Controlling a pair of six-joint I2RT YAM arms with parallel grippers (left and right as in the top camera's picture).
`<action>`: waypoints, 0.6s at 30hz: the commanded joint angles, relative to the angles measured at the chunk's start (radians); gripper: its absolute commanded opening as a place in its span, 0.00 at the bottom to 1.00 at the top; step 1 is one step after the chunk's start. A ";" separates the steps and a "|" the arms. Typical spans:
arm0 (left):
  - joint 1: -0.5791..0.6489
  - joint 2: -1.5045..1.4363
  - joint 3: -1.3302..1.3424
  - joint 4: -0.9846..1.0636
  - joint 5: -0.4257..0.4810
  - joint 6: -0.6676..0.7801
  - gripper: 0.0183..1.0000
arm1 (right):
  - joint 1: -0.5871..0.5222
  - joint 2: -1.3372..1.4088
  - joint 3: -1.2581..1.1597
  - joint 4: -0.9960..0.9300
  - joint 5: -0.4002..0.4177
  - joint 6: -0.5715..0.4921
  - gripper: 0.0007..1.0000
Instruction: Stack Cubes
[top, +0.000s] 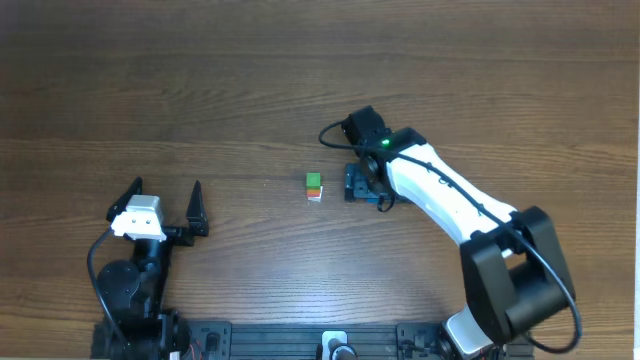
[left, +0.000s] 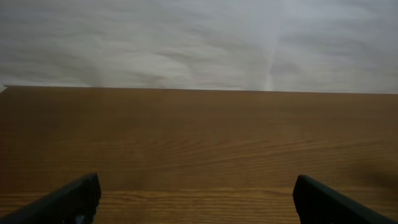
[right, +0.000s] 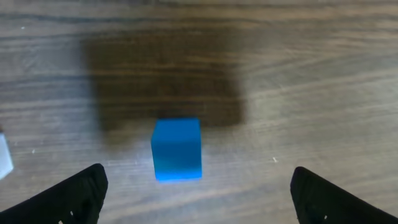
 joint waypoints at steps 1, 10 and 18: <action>0.005 -0.007 -0.006 0.000 -0.005 0.015 1.00 | -0.008 0.058 -0.010 0.042 -0.043 -0.045 0.93; 0.005 -0.007 -0.006 0.000 -0.005 0.015 1.00 | -0.015 0.084 -0.019 0.078 -0.055 -0.045 0.93; 0.005 -0.007 -0.006 0.000 -0.005 0.015 1.00 | -0.030 0.084 -0.058 0.129 -0.104 -0.044 0.85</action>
